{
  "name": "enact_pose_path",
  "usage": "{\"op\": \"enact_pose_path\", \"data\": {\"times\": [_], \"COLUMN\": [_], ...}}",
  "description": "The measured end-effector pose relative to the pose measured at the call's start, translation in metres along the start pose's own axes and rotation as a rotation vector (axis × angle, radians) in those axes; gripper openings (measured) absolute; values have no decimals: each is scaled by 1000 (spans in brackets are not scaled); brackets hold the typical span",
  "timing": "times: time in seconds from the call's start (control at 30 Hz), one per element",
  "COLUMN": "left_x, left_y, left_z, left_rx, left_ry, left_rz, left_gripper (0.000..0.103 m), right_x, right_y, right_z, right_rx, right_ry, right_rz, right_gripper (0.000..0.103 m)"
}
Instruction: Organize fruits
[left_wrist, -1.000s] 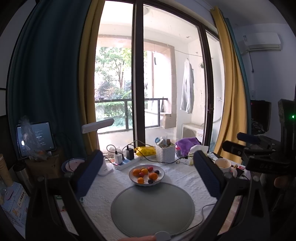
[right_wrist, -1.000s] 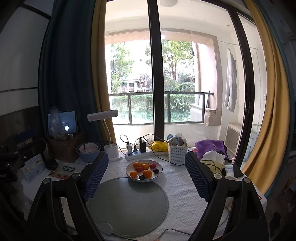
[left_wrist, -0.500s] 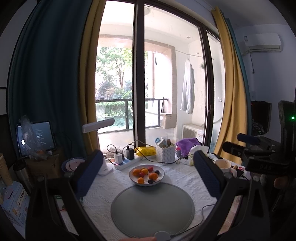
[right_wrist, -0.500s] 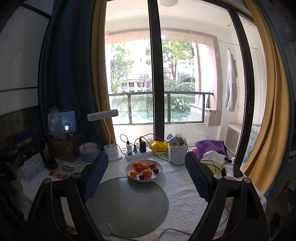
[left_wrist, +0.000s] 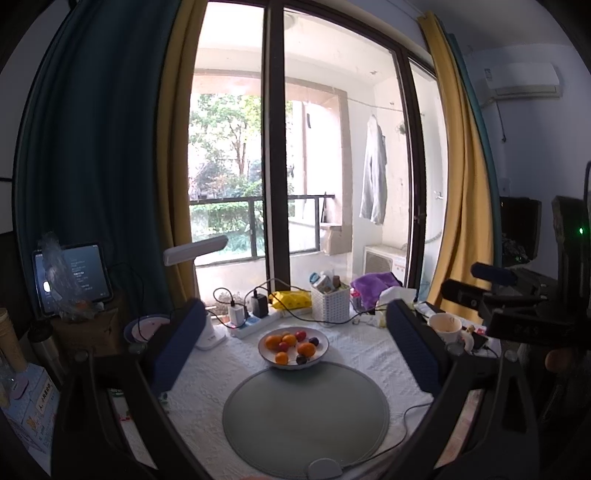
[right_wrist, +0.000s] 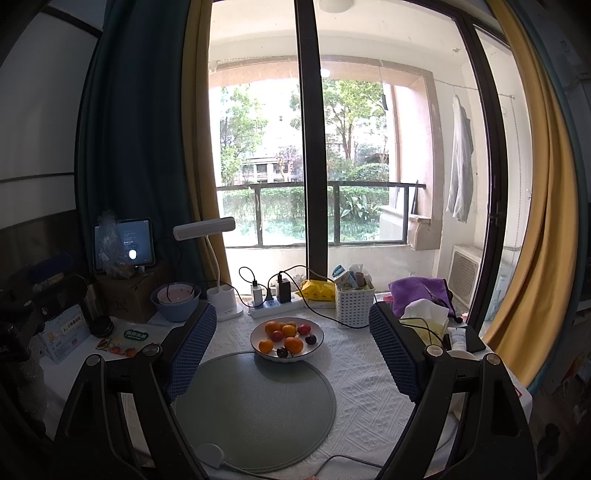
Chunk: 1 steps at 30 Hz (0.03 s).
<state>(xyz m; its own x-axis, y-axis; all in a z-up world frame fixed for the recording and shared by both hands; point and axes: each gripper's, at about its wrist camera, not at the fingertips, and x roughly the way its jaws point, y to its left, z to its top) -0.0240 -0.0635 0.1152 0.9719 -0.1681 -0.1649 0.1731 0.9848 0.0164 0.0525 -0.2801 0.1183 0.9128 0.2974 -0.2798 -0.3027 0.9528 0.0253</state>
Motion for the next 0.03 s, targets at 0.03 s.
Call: {"op": "enact_pose_path", "data": {"times": [0.03], "left_x": [0], "left_y": [-2], "left_z": [0], "left_rx": [7], "left_ry": [-2], "left_rz": [-3], "left_gripper": [99], "right_x": [0], "right_y": [0], "right_z": [-1], "right_rx": [-1], "right_ry": [1], "right_rz": [0], "right_gripper": [87]}}
